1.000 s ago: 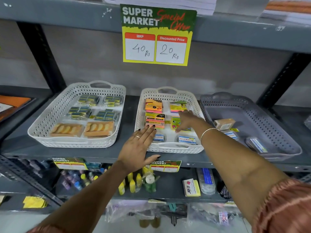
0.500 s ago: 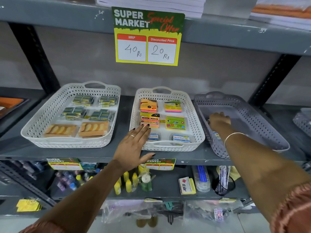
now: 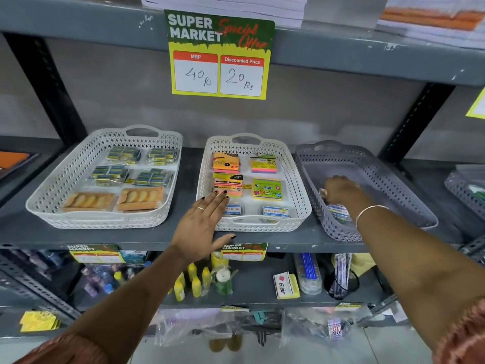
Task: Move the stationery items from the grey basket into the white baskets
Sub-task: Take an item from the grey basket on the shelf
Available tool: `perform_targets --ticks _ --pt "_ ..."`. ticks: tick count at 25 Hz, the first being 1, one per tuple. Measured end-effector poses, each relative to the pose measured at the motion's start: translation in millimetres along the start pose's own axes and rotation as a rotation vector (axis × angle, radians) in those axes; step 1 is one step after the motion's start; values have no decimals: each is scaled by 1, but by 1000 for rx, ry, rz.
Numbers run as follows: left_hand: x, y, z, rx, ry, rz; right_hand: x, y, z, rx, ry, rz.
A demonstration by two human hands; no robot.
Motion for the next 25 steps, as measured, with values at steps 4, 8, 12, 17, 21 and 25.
perform_targets --ticks 4,8,12,17,21,25 --pt "2 1 -1 6 -27 2 -14 7 21 82 -185 5" --pt "2 0 0 10 -41 23 -12 16 21 77 -300 43" --pt "0 1 0 1 -54 22 -11 20 20 71 -352 88" --pt "1 1 1 -13 -90 16 4 16 13 29 -242 149" --pt "19 -17 -6 -13 -79 55 68 -5 -17 35 -75 175" --pt "56 -88 -41 173 -54 123 135 -64 -41 104 183 198"
Point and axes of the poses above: each hand's wrist, its own z-axis towards the middle knuckle, its own x-axis out of the back of the hand, y = z × x, the point moved 7 cm from there along z, towards the middle knuckle, and after that the axes turned 9 degrees about -x, right-handed, at the moved point
